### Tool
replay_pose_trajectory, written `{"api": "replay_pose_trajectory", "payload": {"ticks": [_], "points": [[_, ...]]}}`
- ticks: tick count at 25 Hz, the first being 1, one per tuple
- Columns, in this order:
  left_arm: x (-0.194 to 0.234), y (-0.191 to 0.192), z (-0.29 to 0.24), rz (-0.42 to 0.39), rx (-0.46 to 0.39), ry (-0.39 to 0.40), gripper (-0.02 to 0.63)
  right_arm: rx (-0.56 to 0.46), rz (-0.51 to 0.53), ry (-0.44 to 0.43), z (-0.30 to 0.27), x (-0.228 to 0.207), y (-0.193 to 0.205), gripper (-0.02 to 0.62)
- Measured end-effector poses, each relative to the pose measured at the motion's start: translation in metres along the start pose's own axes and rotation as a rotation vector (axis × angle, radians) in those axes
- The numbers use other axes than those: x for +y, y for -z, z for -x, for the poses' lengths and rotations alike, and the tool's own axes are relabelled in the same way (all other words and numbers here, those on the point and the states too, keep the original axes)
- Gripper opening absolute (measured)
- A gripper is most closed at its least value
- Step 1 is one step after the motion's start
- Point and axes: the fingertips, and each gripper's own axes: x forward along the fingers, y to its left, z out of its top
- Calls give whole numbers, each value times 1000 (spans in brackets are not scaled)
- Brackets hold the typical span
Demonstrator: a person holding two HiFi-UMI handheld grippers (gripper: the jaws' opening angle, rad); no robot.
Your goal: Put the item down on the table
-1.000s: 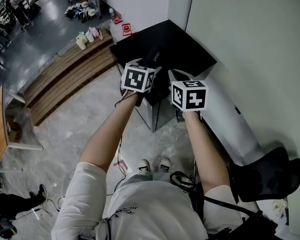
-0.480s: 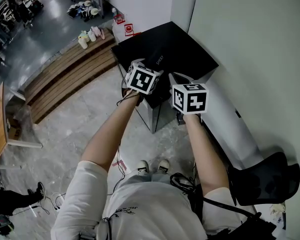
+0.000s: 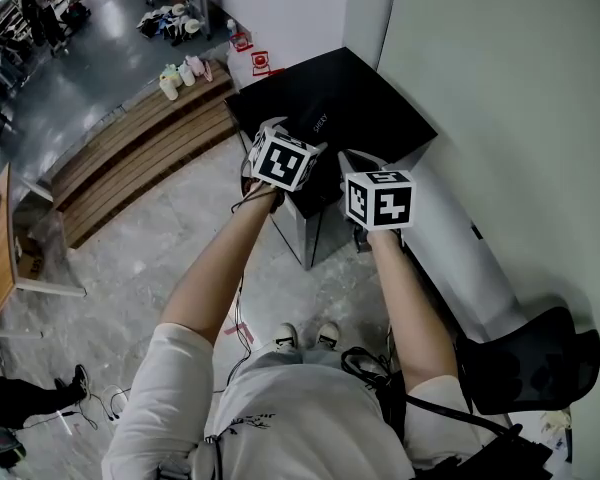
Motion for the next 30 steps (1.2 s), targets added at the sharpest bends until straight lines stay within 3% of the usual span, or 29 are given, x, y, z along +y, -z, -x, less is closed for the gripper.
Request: {"api": "replay_pose_trajectory", "payload": {"ticks": [9, 12, 14, 19, 22, 30], "points": [[-9, -24, 54, -8, -72, 19, 356, -24, 48, -2, 29, 14, -5, 5], [-25, -17, 93, 51, -138, 36, 294, -29, 73, -19, 50, 30, 5, 5], [-40, 0, 118, 71, -168, 39, 214, -24, 78, -39, 65, 42, 20, 5], [-89, 61, 148, 38, -163, 14, 87, -16, 83, -51, 89, 68, 58, 4], [-108, 93, 156, 84, -161, -33, 11, -15, 87, -31, 99, 79, 82, 5], [-144, 153, 185, 202, -146, -82, 8, 6, 13, 6, 130, 97, 153, 5]]}}
